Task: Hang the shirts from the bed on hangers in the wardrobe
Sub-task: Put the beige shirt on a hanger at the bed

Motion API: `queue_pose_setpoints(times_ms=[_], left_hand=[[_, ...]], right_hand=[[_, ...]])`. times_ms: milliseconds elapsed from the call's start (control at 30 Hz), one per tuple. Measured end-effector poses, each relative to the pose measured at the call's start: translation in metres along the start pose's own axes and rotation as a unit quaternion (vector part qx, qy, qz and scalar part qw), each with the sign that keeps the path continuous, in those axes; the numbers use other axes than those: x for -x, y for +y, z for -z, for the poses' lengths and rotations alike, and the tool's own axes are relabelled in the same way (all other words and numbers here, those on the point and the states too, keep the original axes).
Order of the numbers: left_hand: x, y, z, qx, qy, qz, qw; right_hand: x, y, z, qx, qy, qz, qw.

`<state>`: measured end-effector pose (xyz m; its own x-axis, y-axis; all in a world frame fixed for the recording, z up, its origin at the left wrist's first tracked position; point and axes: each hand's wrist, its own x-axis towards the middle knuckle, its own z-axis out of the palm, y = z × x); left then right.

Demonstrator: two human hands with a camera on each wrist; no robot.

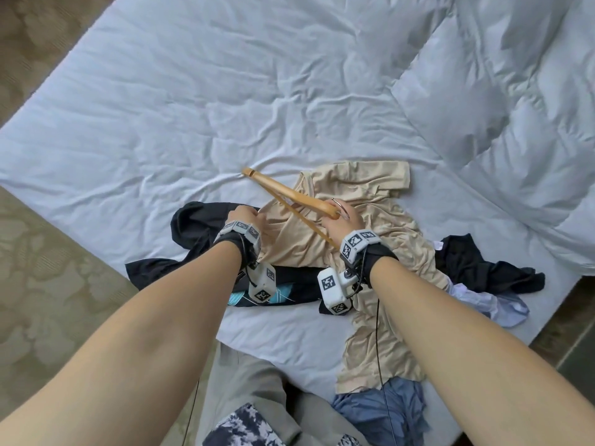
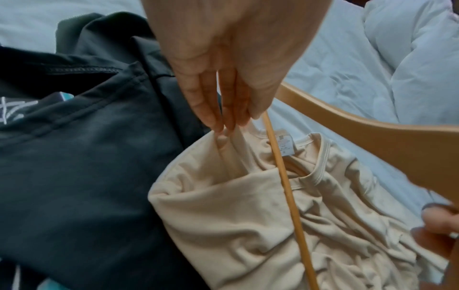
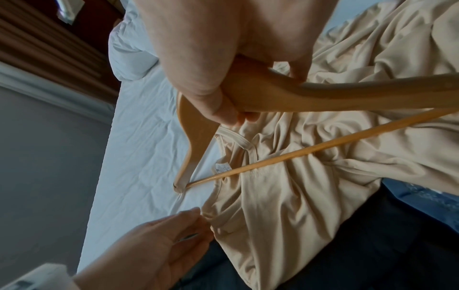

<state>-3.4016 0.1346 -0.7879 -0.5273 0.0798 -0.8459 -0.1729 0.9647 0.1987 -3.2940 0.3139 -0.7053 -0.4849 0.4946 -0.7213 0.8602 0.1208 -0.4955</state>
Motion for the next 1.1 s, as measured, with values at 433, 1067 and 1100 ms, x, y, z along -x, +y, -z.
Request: queue_pose_setpoints(times_ms=[433, 1067, 1100], left_hand=[[0.007, 0.019, -0.018, -0.147, -0.052, 0.01, 0.988], [0.128, 0.098, 0.032, 0.254, 0.015, -0.058, 0.965], [0.139, 0.103, 0.036, 0.235, -0.005, -0.061, 0.97]], right_hand=[[-0.005, 0.02, 0.0, 0.0, -0.015, 0.025, 1.0], [0.069, -0.001, 0.067, -0.043, 0.016, 0.084, 0.995], [0.077, -0.003, 0.075, -0.048, 0.024, 0.089, 0.995]])
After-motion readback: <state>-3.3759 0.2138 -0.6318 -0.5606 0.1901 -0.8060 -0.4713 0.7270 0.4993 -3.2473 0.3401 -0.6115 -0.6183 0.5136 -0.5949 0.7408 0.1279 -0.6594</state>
